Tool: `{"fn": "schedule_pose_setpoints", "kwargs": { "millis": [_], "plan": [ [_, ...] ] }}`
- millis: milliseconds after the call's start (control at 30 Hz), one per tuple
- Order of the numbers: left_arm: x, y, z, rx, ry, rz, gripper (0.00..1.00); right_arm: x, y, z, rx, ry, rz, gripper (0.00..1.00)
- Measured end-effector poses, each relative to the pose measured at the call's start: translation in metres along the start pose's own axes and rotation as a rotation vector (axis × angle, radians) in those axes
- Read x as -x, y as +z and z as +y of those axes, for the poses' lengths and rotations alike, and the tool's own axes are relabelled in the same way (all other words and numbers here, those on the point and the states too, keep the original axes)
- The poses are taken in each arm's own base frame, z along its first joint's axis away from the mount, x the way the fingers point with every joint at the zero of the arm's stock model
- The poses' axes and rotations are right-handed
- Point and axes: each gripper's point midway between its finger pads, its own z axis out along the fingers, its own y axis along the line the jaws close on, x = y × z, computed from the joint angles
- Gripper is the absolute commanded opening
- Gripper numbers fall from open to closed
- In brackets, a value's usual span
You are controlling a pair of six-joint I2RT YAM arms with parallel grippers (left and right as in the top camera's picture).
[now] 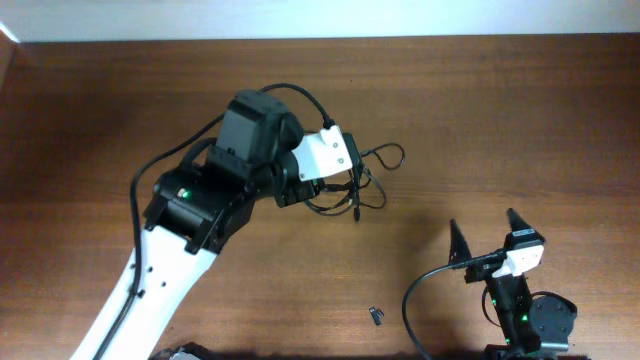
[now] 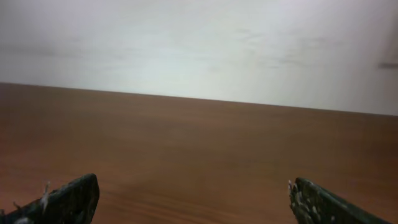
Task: Untangle cables
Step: 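Lift the cable bundle upward with the left gripper, then move the right gripper toward the hanging cables and grasp a strand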
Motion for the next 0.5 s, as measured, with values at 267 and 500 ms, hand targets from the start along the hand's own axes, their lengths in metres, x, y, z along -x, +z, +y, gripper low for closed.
{"fn": "schedule_pose_setpoints", "kwargs": {
  "millis": [267, 500],
  "plan": [
    [-0.002, -0.002, -0.011, -0.048, 0.068, 0.0, 0.0, 0.074, -0.027, 0.035, 0.153, 0.026, -0.012, 0.99],
    [0.0, -0.002, -0.014, -0.065, 0.102, -0.014, 0.0, 0.118, -0.029, 0.07, 0.368, 0.056, 0.116, 0.99]
  ]
}}
